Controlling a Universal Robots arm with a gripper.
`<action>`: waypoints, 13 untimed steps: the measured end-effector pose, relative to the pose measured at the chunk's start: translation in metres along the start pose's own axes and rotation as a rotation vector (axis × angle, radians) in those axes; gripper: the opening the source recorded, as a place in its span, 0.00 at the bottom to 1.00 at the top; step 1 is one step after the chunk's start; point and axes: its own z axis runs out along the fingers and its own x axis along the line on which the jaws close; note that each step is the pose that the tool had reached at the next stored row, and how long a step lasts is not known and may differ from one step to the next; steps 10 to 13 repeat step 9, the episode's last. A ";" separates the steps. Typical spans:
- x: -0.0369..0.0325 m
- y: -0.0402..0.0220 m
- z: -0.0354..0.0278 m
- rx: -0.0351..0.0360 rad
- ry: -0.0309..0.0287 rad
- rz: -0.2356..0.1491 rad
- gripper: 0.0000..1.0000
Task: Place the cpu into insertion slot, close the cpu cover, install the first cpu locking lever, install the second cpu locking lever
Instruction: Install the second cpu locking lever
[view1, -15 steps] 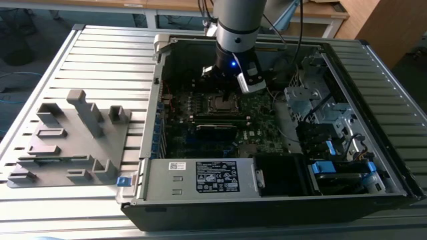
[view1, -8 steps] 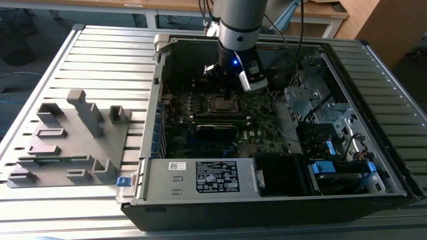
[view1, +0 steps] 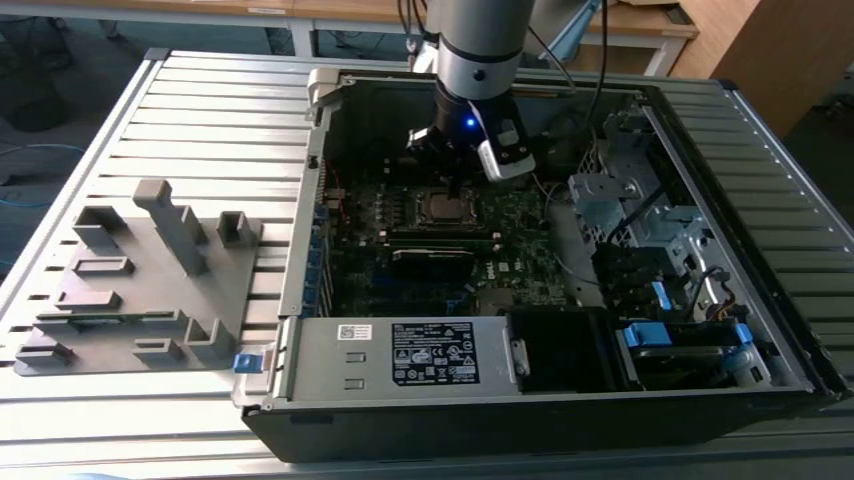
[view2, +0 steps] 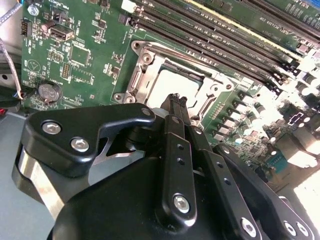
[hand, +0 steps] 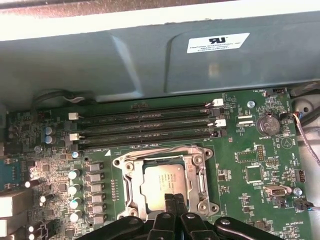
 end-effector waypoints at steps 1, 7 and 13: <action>0.0007 0.0000 0.0001 0.0001 0.0001 0.000 0.11; 0.0020 0.0005 0.0003 0.0002 0.0001 0.000 0.11; 0.0020 0.0005 0.0003 0.0002 0.0001 0.000 0.11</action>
